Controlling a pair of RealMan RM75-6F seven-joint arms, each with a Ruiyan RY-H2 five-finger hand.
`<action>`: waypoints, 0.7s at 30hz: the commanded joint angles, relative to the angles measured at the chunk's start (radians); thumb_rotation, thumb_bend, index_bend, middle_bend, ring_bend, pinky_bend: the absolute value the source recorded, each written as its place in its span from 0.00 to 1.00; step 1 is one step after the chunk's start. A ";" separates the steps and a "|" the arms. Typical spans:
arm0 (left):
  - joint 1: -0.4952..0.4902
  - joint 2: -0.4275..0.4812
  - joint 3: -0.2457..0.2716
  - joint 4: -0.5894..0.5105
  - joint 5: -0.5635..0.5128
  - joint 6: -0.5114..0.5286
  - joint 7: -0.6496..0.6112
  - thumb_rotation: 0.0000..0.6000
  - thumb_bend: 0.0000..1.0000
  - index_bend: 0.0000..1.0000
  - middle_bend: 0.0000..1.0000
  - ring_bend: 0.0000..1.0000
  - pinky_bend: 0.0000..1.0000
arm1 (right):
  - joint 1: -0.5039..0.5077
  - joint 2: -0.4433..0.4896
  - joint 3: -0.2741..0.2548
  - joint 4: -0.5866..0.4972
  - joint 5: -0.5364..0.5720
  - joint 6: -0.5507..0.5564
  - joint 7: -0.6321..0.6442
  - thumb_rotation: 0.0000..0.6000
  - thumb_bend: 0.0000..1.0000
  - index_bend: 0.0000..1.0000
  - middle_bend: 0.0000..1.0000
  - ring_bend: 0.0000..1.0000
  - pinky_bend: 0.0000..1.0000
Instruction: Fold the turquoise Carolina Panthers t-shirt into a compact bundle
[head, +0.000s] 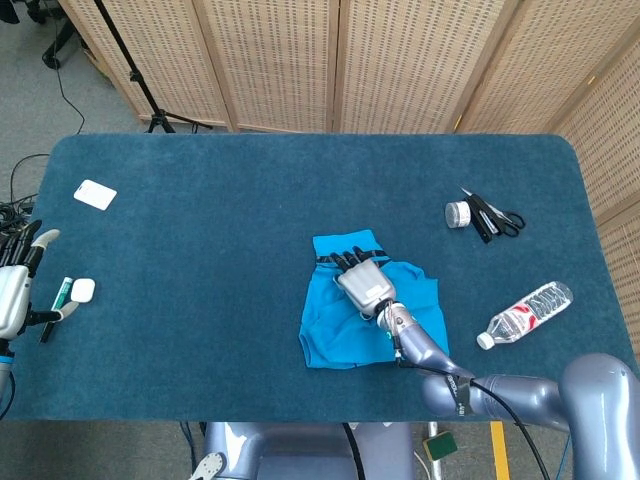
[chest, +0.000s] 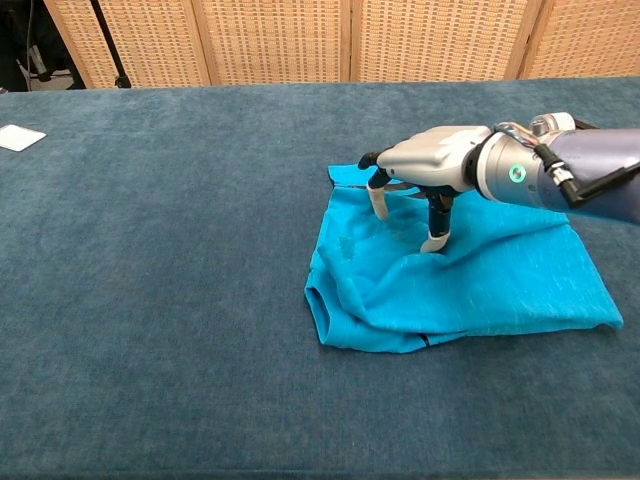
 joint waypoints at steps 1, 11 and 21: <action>-0.001 -0.001 0.000 0.000 -0.001 -0.001 0.000 1.00 0.05 0.00 0.00 0.00 0.00 | 0.008 0.006 0.009 -0.016 0.014 0.008 0.019 1.00 0.05 0.38 0.00 0.00 0.00; 0.001 0.001 -0.001 -0.001 -0.001 0.003 -0.001 1.00 0.05 0.00 0.00 0.00 0.00 | 0.026 -0.039 -0.004 0.039 0.043 0.023 0.045 1.00 0.06 0.40 0.00 0.00 0.00; 0.001 0.001 0.000 0.000 0.000 0.003 -0.002 1.00 0.05 0.00 0.00 0.00 0.00 | 0.034 -0.045 -0.019 0.049 0.043 0.030 0.051 1.00 0.11 0.45 0.00 0.00 0.00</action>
